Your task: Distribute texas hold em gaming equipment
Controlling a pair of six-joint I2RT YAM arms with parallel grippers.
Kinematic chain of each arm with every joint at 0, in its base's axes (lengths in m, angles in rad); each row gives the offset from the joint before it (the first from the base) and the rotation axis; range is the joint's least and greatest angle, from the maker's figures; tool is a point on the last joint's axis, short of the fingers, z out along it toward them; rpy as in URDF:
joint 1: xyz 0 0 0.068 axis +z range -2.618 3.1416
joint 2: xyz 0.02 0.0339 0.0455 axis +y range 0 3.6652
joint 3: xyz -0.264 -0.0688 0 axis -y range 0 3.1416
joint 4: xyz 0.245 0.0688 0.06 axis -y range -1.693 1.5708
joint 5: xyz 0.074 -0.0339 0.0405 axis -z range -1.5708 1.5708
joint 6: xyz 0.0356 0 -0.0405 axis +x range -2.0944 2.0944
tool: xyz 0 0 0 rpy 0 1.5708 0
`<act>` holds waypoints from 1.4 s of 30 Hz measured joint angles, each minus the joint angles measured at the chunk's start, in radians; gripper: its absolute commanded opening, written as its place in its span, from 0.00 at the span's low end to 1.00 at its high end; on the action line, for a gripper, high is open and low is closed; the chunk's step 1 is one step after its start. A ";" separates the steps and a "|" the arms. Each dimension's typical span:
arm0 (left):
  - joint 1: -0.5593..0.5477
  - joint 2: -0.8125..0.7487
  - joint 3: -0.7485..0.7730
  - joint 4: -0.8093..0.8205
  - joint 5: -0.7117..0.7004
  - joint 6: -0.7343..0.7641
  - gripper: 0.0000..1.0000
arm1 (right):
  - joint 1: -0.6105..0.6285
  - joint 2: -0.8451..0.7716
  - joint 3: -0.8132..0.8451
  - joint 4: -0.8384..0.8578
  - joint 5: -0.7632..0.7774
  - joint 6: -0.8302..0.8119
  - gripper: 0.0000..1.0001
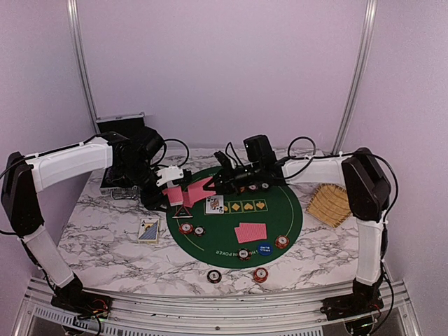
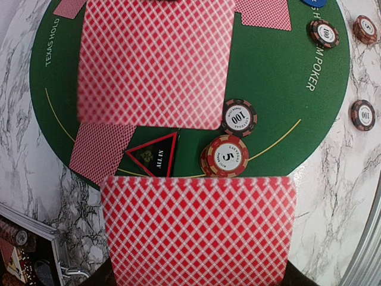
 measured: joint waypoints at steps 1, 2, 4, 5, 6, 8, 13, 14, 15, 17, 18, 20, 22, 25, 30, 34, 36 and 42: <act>0.000 0.000 0.000 0.000 0.000 0.000 0.00 | -0.008 -0.008 0.001 -0.029 0.011 -0.022 0.00; 0.000 0.000 0.000 0.000 0.000 0.000 0.00 | -0.016 -0.016 0.004 -0.063 0.024 -0.047 0.00; 0.000 0.000 0.000 0.000 0.000 0.000 0.00 | -0.030 -0.026 0.028 -0.142 0.063 -0.105 0.00; 0.000 0.000 -0.001 0.000 0.000 0.000 0.00 | -0.034 -0.026 0.050 -0.188 0.090 -0.143 0.00; 0.000 0.000 -0.001 0.000 0.000 0.000 0.00 | -0.035 -0.026 0.072 -0.227 0.117 -0.175 0.00; 0.000 0.000 -0.002 0.000 0.000 0.000 0.00 | -0.039 -0.024 0.146 -0.344 0.203 -0.258 0.00; 0.001 0.000 -0.003 0.000 0.000 0.000 0.00 | -0.023 0.009 0.361 -0.555 0.510 -0.470 0.00; 0.002 0.000 -0.003 0.000 0.000 0.000 0.00 | -0.015 0.017 0.389 -0.579 0.586 -0.515 0.00; 0.004 0.000 -0.004 0.000 0.000 0.000 0.00 | -0.002 0.026 0.411 -0.602 0.678 -0.569 0.00; 0.005 0.000 -0.004 0.000 0.000 0.000 0.00 | 0.023 0.042 0.427 -0.621 0.798 -0.638 0.00; 0.006 0.000 -0.005 0.000 0.000 0.000 0.00 | 0.043 0.055 0.432 -0.629 0.874 -0.683 0.00; 0.009 0.000 -0.007 0.000 0.000 0.000 0.00 | 0.085 0.087 0.433 -0.630 1.016 -0.767 0.00; 0.011 -0.002 -0.013 0.001 0.000 0.000 0.00 | 0.123 0.119 0.425 -0.621 1.131 -0.843 0.00; 0.015 -0.008 -0.024 0.000 0.000 0.000 0.00 | 0.165 0.139 0.378 -0.578 1.252 -0.943 0.00; 0.021 -0.027 -0.051 0.000 0.000 0.000 0.00 | 0.186 0.136 0.229 -0.410 1.372 -1.113 0.00; 0.026 -0.050 -0.074 -0.001 0.000 0.000 0.00 | 0.185 0.137 0.164 -0.344 1.393 -1.193 0.00; 0.027 -0.059 -0.079 -0.002 -0.001 0.000 0.00 | 0.184 0.137 0.163 -0.320 1.394 -1.223 0.00; 0.031 -0.067 -0.080 -0.002 -0.001 0.000 0.00 | 0.196 0.152 0.166 -0.279 1.394 -1.283 0.00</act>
